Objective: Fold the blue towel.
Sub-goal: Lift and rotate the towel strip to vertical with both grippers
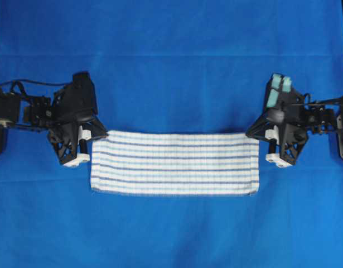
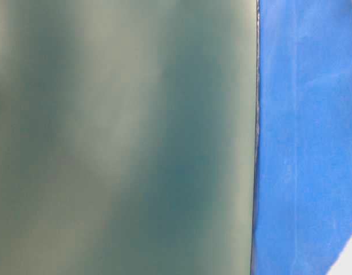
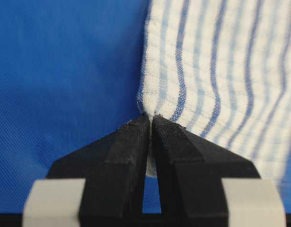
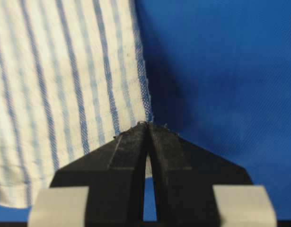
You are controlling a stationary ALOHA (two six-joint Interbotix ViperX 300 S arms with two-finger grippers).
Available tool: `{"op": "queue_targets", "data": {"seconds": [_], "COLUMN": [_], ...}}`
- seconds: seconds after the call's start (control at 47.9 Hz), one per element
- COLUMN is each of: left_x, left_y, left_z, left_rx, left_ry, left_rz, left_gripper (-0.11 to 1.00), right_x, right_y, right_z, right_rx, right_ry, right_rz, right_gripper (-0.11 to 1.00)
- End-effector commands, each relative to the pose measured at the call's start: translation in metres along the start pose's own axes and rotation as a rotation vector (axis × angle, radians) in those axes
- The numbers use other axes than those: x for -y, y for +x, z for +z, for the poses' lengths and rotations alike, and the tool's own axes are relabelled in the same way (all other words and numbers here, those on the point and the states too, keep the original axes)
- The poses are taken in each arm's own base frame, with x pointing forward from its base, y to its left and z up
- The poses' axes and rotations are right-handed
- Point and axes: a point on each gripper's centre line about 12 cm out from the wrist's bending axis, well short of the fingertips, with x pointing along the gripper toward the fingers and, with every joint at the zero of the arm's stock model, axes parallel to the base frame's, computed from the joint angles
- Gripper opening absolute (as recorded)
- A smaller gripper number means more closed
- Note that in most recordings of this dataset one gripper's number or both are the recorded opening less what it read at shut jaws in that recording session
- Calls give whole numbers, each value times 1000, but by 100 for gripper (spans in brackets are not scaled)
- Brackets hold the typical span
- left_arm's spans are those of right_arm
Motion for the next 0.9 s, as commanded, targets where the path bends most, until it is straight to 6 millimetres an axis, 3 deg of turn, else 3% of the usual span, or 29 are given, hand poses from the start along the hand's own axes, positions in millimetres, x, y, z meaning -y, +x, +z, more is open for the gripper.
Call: {"op": "queue_targets", "data": {"seconds": [0.0,0.23,0.438,0.626,0.876], "left_x": [6,16,20,21,40], "left_y": [-22,-64,-87,-88,-75], "left_z": [23,39,41,43,53], "left_rx": [65,171,219,228,252], "left_ry": [-4,13,21,20,56], "left_rz": [-18,-61,-85,-88,-137], "left_gripper": [1,1,1,1,1], "right_x": [-5,-10,-9,-4,32], "right_y": [-20,-73,-97,-94,-78], "right_z": [23,53,57,59,72], "right_rx": [62,156,226,223,234], "right_ry": [-6,-6,-30,-28,33], "right_rz": [8,11,11,-15,-137], "right_gripper": [2,2,2,2,2]}}
